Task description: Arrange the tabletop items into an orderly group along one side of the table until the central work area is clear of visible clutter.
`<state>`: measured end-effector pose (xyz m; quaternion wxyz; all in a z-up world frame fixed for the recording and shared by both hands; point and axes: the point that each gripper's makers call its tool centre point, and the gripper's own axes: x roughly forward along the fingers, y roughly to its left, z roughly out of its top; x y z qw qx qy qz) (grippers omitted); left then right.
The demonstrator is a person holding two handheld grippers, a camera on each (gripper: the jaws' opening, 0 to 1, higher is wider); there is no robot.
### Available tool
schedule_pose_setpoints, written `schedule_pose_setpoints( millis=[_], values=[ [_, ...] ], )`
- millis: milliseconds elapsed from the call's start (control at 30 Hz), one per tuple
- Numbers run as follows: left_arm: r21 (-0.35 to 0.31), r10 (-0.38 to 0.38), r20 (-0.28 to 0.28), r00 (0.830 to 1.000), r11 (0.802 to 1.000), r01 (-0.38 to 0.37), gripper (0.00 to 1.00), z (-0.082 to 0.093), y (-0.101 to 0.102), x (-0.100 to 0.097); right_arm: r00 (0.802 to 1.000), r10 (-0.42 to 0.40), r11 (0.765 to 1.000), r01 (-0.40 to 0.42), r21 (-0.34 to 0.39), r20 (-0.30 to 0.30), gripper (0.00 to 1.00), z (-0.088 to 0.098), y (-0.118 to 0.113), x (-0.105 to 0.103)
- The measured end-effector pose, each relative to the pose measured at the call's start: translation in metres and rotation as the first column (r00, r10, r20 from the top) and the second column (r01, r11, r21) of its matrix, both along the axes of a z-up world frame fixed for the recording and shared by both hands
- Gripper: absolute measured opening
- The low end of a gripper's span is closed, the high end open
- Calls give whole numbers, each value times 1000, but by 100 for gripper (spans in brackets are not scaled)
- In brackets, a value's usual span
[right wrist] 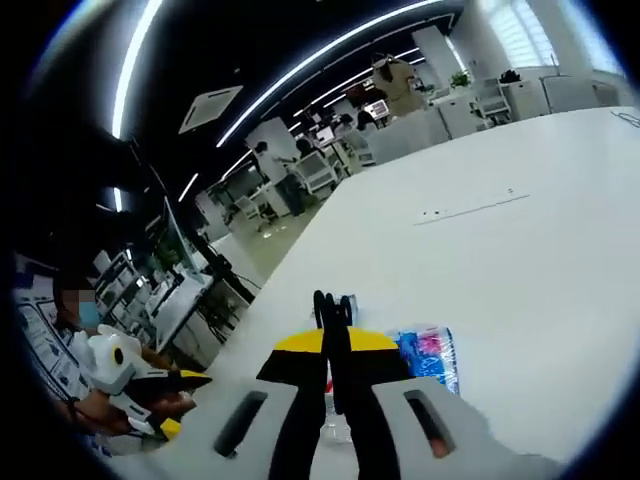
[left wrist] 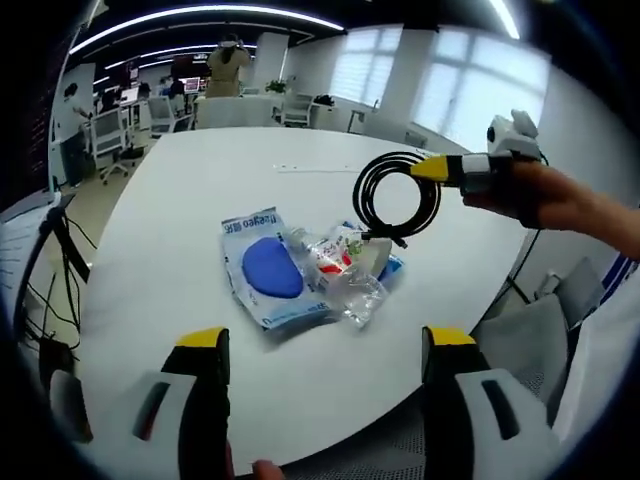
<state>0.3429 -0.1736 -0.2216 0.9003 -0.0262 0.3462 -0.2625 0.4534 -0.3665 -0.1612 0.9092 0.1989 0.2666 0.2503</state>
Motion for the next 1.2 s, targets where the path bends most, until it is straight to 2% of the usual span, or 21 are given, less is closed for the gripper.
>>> schedule_pose_setpoints(
  millis=[167, 333, 467, 633, 767, 933, 1200],
  values=[
    [4, -7, -2, 1000, 1000, 7, 80, 0, -7, 0, 995, -100, 995, 100, -4, -2, 3, -1, -49, -3],
    [10, -13, -6, 1000, 1000, 13, 80, 0, -14, -2, 981, -188, 982, 187, -16, -42, 3, -19, -97, -7],
    [12, -11, -7, 1000, 1000, 11, 80, 0, -19, -3, 974, -214, 975, 208, -76, -72, 3, -41, -130, -13],
    [16, -6, -4, 1000, 1000, 6, 80, 2, -24, -3, 968, -229, 970, 218, -102, -105, 3, -62, -152, -18],
    [23, -4, -7, 1000, 1000, 4, 80, 3, -26, -4, 960, -246, 967, 236, -94, -130, 3, -72, -161, -19],
    [30, 0, -9, 1000, 1000, 0, 80, 3, -28, -3, 956, -260, 965, 254, -57, -134, 3, -74, -162, -16],
    [41, -1, -7, 1000, 999, 2, 81, 4, -32, 1, 954, -266, 964, 258, -69, -140, 3, -82, -167, -10]
  ],
)
